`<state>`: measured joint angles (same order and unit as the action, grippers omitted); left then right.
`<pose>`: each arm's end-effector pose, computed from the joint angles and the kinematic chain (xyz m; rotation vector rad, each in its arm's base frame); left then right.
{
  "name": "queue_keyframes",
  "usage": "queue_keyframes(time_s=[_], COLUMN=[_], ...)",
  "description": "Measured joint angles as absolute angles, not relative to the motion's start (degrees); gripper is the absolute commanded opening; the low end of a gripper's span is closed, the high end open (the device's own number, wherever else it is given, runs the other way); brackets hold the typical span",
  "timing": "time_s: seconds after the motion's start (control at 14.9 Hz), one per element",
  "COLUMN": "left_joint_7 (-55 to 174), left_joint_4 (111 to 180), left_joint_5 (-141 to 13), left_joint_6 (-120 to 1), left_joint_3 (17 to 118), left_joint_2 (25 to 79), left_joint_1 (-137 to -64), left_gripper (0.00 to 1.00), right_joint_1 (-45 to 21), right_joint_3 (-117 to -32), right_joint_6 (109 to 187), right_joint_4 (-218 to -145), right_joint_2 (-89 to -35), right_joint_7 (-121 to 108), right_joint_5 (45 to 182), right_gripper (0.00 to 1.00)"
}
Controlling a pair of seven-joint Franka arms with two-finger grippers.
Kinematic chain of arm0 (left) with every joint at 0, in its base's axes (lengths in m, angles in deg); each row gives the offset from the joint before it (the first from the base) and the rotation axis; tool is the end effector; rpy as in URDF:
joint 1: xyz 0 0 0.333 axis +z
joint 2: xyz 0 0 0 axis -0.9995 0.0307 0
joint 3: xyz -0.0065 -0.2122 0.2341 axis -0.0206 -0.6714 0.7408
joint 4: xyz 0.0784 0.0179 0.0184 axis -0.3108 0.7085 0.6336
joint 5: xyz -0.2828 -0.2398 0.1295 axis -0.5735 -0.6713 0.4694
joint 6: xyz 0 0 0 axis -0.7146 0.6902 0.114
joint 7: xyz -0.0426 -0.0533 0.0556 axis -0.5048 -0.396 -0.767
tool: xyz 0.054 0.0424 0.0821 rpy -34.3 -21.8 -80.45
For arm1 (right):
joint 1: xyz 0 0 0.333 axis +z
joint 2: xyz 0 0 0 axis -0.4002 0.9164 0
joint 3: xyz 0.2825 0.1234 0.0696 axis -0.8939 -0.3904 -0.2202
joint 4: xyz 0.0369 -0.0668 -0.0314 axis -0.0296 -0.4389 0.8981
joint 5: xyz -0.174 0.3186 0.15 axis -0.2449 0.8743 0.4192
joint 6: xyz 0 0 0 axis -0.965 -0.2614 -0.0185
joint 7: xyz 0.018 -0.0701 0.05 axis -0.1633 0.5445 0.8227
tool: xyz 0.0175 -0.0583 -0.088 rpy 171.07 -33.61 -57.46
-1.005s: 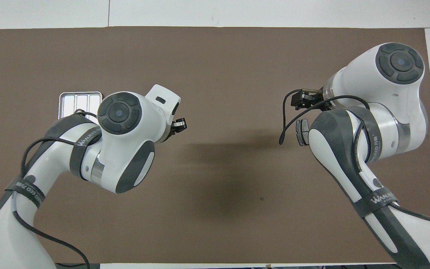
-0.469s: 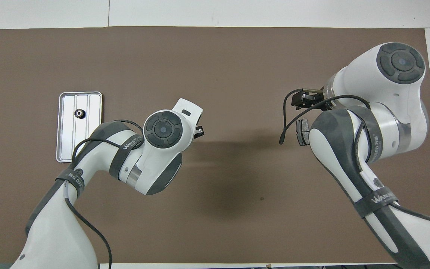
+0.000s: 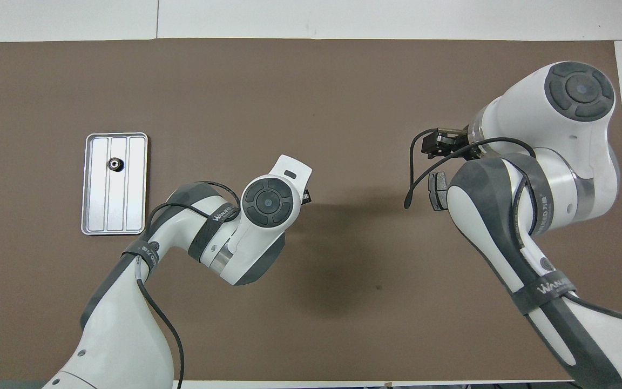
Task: Place bearing gear from tray to pile
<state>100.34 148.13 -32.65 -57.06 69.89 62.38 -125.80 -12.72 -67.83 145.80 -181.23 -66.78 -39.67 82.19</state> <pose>0.4875 -0.3825 0.3013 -3.1124 -0.3739 -0.1413 0.6005 0.1230 0.4417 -3.1215 0.3494 -0.0312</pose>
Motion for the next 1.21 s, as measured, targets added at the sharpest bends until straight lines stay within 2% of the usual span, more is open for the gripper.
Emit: queue_keyframes(time_s=[0.07,0.13,0.2,0.27,0.4,0.87,1.0,1.21], left_joint_7=[100.34,100.34,100.34,100.34,100.34,96.85,87.74,68.54], left_joint_4=[148.14,148.16,148.26,148.45,148.84,147.73,145.82,141.07], left_joint_5=[-32.63,-32.56,-32.39,-32.21,-31.96,-30.43,-30.44,-33.24], left_joint_6=[-57.13,-57.27,-57.53,-57.85,-58.49,-58.33,-54.39,-44.28], left_joint_3=[69.94,69.96,69.97,70.02,70.12,71.76,72.35,72.56], left_joint_2=[62.44,62.46,62.48,62.48,62.51,61.85,58.91,53.53], left_joint_1=[-125.80,-125.80,-125.80,-125.80,-125.80,-124.80,-120.02,-108.78], left_gripper=[0.00,0.19,0.50,0.69,0.85,0.87,0.87,0.87], right_joint_1=[-12.72,-12.72,-12.72,-12.72,-12.72,-12.61,-12.37,-10.46], right_joint_3=[-67.83,-67.83,-67.83,-67.83,-67.83,-67.90,-67.94,-67.99], right_joint_6=[145.80,145.80,145.80,145.80,145.80,145.80,145.80,145.81], right_joint_4=[-181.23,-181.23,-181.23,-181.23,-181.23,-181.23,-181.23,-181.23], right_joint_2=[-66.78,-66.78,-66.78,-66.78,-66.78,-66.78,-66.78,-66.78], right_joint_7=[-39.67,-39.67,-39.67,-39.67,-39.67,-40.91,-42.90,-47.69], right_joint_5=[82.19,82.19,82.19,82.19,82.19,82.19,82.19,82.19], right_gripper=[1.00,1.00,1.00,1.00,1.00,1.00,1.00,1.00])
